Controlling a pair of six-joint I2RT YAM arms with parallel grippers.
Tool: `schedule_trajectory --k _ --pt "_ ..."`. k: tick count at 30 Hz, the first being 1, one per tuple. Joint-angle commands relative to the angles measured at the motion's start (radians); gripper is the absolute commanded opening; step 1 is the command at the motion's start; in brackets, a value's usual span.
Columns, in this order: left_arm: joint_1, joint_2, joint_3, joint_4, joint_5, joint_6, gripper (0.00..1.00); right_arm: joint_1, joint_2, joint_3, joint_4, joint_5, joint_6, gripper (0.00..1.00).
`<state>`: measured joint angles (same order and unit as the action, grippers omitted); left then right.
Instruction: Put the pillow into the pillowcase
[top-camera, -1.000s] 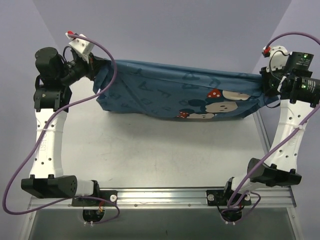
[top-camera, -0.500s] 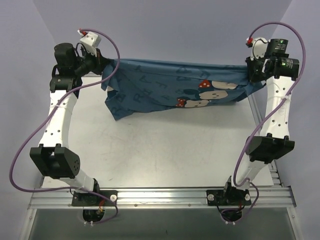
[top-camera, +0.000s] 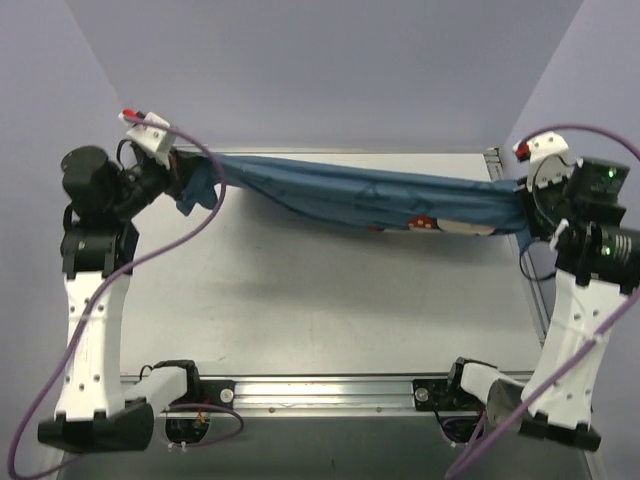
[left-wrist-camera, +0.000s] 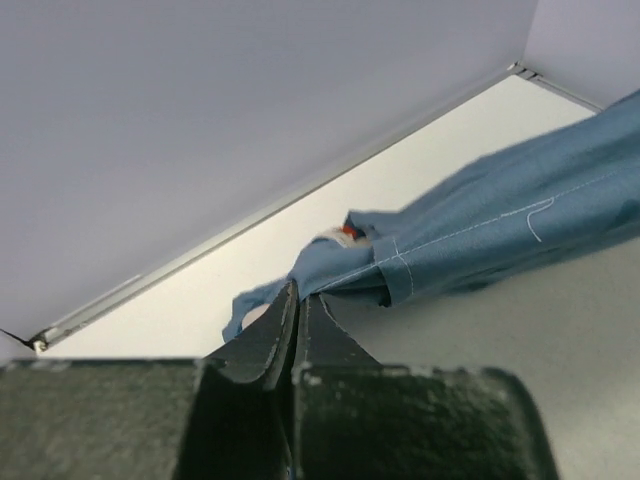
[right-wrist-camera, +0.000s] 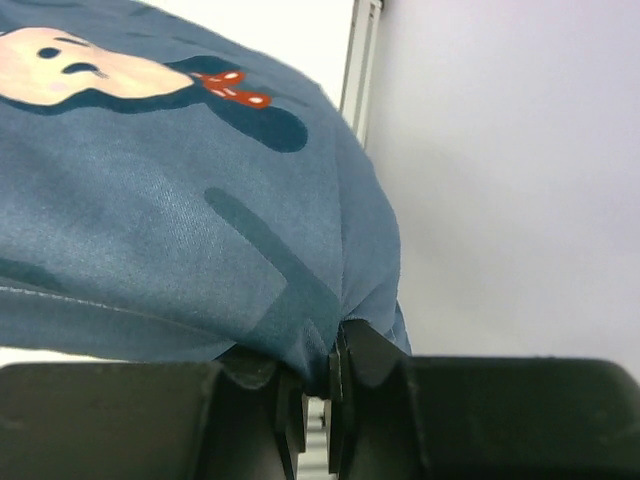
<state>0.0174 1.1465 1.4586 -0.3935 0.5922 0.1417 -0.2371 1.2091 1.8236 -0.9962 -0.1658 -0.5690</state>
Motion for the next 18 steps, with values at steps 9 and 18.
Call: schedule_trajectory --k 9,18 --pt "0.044 -0.191 -0.058 -0.11 -0.126 0.052 0.0 -0.027 -0.076 -0.087 -0.131 0.101 -0.085 0.0" --pt "0.029 0.233 -0.097 0.246 -0.205 0.044 0.0 0.034 0.593 0.257 -0.131 0.046 0.105 0.01"
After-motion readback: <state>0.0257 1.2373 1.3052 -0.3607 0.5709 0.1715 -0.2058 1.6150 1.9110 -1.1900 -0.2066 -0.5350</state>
